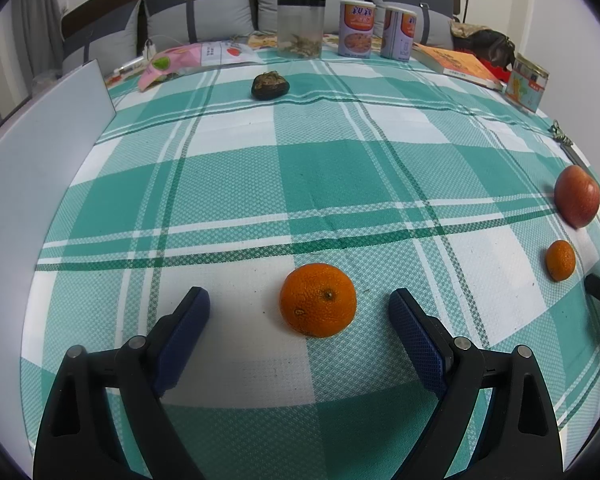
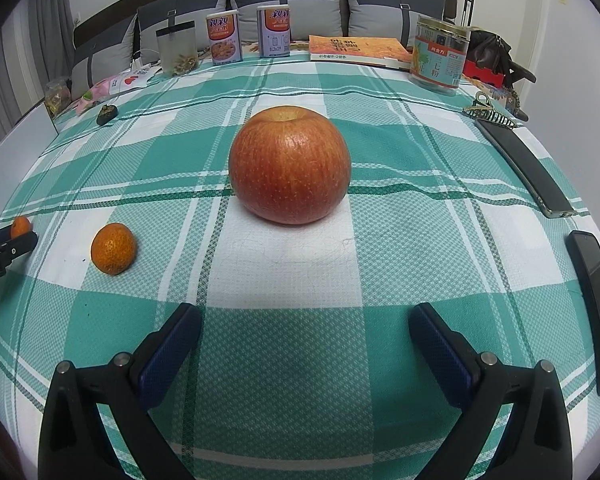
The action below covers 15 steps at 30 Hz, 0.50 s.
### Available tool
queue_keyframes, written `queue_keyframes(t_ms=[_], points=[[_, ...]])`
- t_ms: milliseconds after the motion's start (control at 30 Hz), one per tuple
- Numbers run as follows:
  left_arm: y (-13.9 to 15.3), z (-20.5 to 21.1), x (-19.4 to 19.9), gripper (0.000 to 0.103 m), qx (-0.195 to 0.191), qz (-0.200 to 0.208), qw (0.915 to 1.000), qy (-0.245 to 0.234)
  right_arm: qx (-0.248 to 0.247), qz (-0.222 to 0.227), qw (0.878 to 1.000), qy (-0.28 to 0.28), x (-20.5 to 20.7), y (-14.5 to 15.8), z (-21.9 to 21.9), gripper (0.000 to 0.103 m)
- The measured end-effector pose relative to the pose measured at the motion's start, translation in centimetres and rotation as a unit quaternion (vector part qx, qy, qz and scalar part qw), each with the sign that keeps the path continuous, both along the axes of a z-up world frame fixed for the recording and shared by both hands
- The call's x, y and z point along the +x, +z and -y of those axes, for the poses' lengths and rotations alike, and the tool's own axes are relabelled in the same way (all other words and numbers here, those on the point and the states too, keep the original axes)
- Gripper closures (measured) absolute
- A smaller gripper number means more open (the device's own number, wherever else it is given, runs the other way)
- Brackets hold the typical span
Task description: Organize fruits
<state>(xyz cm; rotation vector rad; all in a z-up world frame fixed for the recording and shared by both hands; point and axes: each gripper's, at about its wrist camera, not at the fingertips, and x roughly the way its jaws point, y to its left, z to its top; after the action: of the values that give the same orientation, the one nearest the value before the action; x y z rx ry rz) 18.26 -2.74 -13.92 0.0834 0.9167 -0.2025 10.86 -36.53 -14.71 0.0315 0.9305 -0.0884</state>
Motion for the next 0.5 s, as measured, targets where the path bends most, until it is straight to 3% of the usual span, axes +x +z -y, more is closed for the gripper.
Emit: queue_keyframes(t_ms=[500], points=[[-0.06, -0.07, -0.01, 0.01, -0.002, 0.0, 1.0, -0.001, 0.0, 0.0, 1.0, 0.0, -0.01, -0.01, 0.02, 0.0]])
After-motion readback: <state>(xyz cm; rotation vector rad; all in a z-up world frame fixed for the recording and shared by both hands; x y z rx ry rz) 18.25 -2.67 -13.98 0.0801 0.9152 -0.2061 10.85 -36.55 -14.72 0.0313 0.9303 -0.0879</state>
